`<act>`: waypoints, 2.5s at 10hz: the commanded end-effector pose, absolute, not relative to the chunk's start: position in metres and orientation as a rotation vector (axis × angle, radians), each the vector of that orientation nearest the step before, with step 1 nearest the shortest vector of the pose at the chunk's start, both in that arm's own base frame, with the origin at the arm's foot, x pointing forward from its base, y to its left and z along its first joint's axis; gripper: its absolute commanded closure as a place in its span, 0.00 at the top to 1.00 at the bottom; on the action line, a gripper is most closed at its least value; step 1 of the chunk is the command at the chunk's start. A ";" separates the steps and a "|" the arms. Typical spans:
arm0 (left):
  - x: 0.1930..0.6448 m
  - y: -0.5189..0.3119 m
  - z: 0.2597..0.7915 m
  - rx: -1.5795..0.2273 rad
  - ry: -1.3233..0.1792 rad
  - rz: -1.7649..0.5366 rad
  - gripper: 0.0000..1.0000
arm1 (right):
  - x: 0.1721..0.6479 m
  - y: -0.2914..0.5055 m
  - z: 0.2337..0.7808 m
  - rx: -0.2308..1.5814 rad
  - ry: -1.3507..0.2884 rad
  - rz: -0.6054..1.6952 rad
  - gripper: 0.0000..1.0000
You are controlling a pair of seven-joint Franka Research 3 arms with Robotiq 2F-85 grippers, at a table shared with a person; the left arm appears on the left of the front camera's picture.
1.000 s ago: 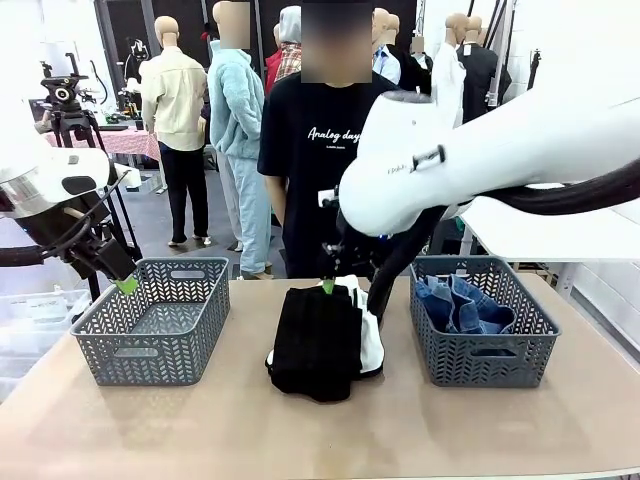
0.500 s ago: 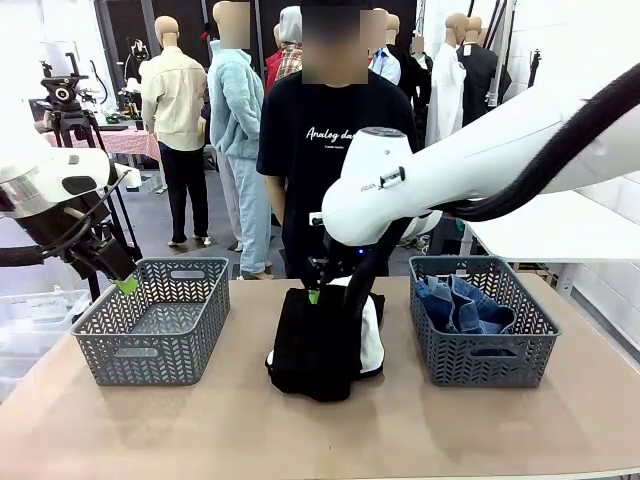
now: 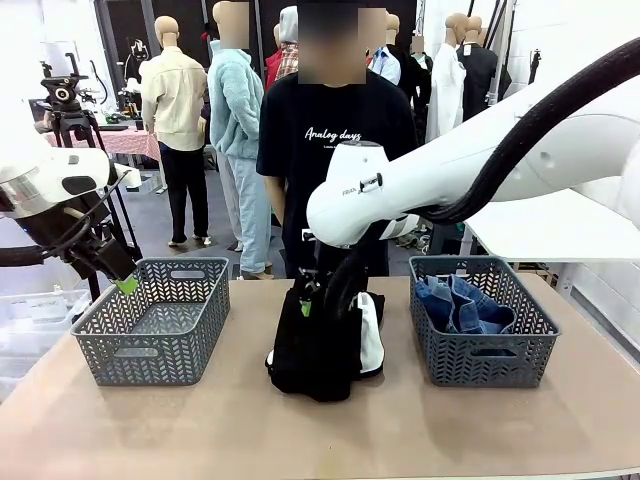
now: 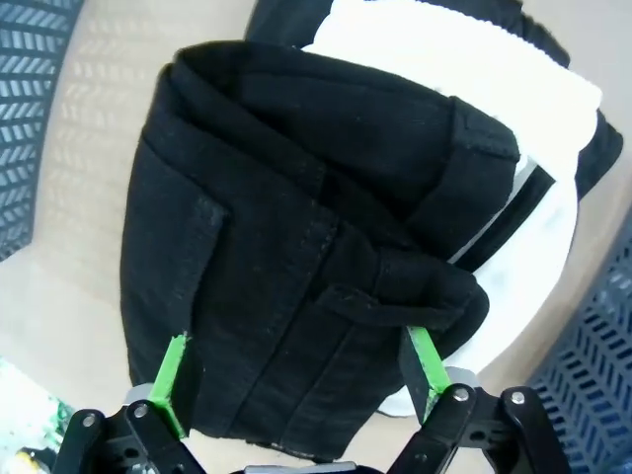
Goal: Sort the tops and bottoms.
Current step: Lift clothes from the center of the table with your right hand.
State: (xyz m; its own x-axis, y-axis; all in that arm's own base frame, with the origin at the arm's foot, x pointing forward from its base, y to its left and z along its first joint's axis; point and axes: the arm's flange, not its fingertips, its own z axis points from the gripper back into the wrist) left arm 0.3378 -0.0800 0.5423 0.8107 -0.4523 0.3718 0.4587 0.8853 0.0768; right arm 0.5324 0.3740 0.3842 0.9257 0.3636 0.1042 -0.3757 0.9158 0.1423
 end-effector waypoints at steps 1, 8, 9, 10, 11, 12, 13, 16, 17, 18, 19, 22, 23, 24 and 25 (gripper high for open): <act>0.337 -0.079 0.542 -0.022 -0.388 -0.487 1.00 | 0.548 0.386 0.375 0.099 -0.040 0.358 1.00; 0.337 -0.079 0.542 -0.022 -0.388 -0.487 1.00 | 0.546 0.395 0.362 0.039 0.011 0.401 0.23; 0.337 -0.079 0.542 -0.022 -0.388 -0.487 1.00 | 0.546 0.393 0.362 0.044 0.010 0.393 0.03; 0.337 -0.079 0.542 -0.022 -0.388 -0.487 1.00 | 0.545 0.391 0.363 0.053 0.013 0.389 0.00; 0.337 -0.079 0.542 -0.022 -0.388 -0.487 1.00 | 0.545 0.390 0.364 0.056 0.014 0.386 0.00; 0.337 -0.079 0.542 -0.022 -0.388 -0.487 1.00 | 0.545 0.389 0.364 0.062 0.017 0.384 0.00; 0.337 -0.079 0.542 -0.022 -0.388 -0.487 1.00 | 0.545 0.388 0.365 0.071 0.021 0.384 0.00; 0.337 -0.079 0.542 -0.022 -0.388 -0.487 1.00 | 0.536 0.384 0.389 0.087 -0.026 0.367 0.00; 0.337 -0.079 0.542 -0.022 -0.388 -0.487 1.00 | 0.528 0.380 0.415 0.086 -0.061 0.364 0.00; 0.337 -0.079 0.542 -0.022 -0.388 -0.487 1.00 | 0.519 0.379 0.443 0.072 -0.095 0.369 0.00; 0.337 -0.079 0.542 -0.022 -0.388 -0.487 1.00 | 0.512 0.381 0.478 0.053 -0.152 0.380 0.00; 0.337 -0.079 0.542 -0.022 -0.388 -0.487 1.00 | 0.487 0.398 0.576 0.025 -0.320 0.429 0.00; 0.337 -0.079 0.542 -0.022 -0.388 -0.487 1.00 | 0.477 0.407 0.601 0.010 -0.365 0.442 0.00; 0.337 -0.079 0.542 -0.022 -0.388 -0.487 1.00 | 0.471 0.415 0.623 -0.006 -0.398 0.449 0.00; 0.337 -0.079 0.542 -0.022 -0.388 -0.487 1.00 | 0.464 0.422 0.643 -0.024 -0.430 0.454 0.00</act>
